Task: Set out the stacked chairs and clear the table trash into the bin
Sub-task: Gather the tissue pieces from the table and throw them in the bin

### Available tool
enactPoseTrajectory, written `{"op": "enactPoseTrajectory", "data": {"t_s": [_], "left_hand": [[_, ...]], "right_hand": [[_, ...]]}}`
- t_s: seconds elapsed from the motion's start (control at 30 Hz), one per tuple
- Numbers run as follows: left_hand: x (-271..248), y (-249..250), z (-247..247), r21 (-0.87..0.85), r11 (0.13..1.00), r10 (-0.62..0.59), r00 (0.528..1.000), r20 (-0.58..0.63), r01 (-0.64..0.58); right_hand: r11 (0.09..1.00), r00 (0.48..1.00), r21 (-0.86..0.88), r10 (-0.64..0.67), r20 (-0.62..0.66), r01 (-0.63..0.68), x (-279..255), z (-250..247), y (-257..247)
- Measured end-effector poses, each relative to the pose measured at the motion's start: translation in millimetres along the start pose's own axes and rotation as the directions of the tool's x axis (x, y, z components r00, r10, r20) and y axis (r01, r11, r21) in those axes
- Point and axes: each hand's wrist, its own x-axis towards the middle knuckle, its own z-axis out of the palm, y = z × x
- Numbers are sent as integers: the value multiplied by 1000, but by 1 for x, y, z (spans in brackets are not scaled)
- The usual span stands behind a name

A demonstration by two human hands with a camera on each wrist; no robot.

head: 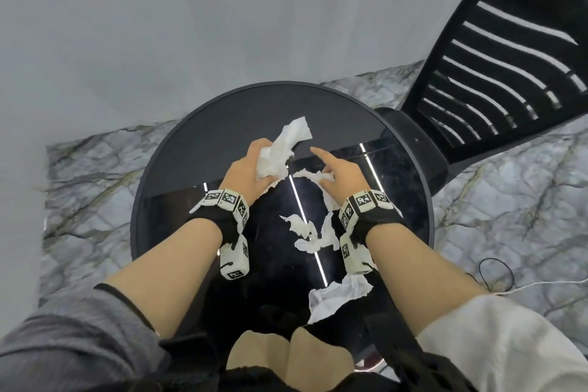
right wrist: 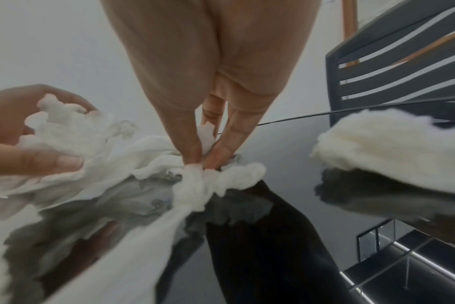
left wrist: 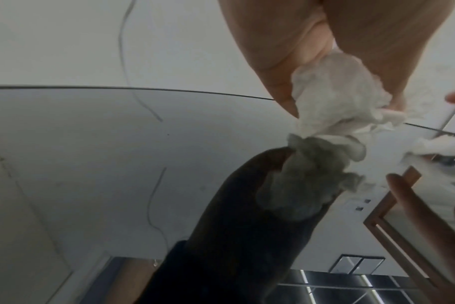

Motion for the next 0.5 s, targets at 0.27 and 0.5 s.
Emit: {"op": "enactPoseTrajectory", "data": {"t_s": [0.27, 0.5], "left_hand": [[-66, 14, -3, -192, 980, -50, 999, -2, 49], [-125, 31, 9, -360, 931, -79, 997, -20, 66]], "right_hand": [[996, 994, 26, 84, -64, -83, -66, 29, -6], [937, 911, 344, 190, -367, -56, -134, 22, -16]]}}
